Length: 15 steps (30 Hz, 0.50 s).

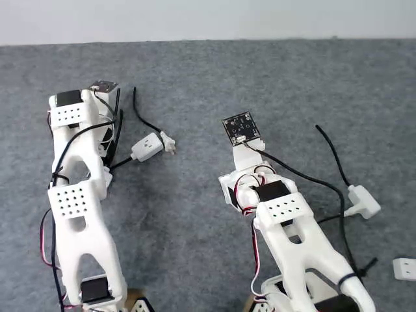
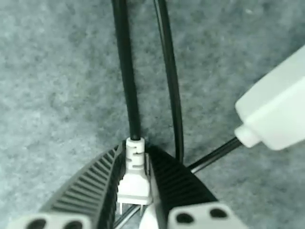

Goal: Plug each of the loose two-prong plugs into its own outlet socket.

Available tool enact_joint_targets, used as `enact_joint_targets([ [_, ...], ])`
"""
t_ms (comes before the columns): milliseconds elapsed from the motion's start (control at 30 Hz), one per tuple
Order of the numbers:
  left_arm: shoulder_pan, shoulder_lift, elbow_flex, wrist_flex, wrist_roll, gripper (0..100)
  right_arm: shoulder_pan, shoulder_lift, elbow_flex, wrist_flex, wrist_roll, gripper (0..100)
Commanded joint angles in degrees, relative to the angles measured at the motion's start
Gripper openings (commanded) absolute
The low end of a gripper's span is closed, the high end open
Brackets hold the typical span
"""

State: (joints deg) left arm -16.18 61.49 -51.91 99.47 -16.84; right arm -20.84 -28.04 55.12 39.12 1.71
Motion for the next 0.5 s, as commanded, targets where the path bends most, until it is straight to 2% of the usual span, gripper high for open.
enact_joint_targets([
  [0,1.14,0.44,-0.66,1.14,-0.35,1,0.75,-0.66,-1.49,0.13,-0.44,29.2],
  [267,1.32,-1.76,-1.45,1.14,1.85,1,0.75,-0.57,-1.49,0.13,-0.44,29.2],
  [467,1.41,-12.04,-2.15,1.14,4.31,1,0.75,-0.4,-1.49,-0.04,-0.44,29.2],
])
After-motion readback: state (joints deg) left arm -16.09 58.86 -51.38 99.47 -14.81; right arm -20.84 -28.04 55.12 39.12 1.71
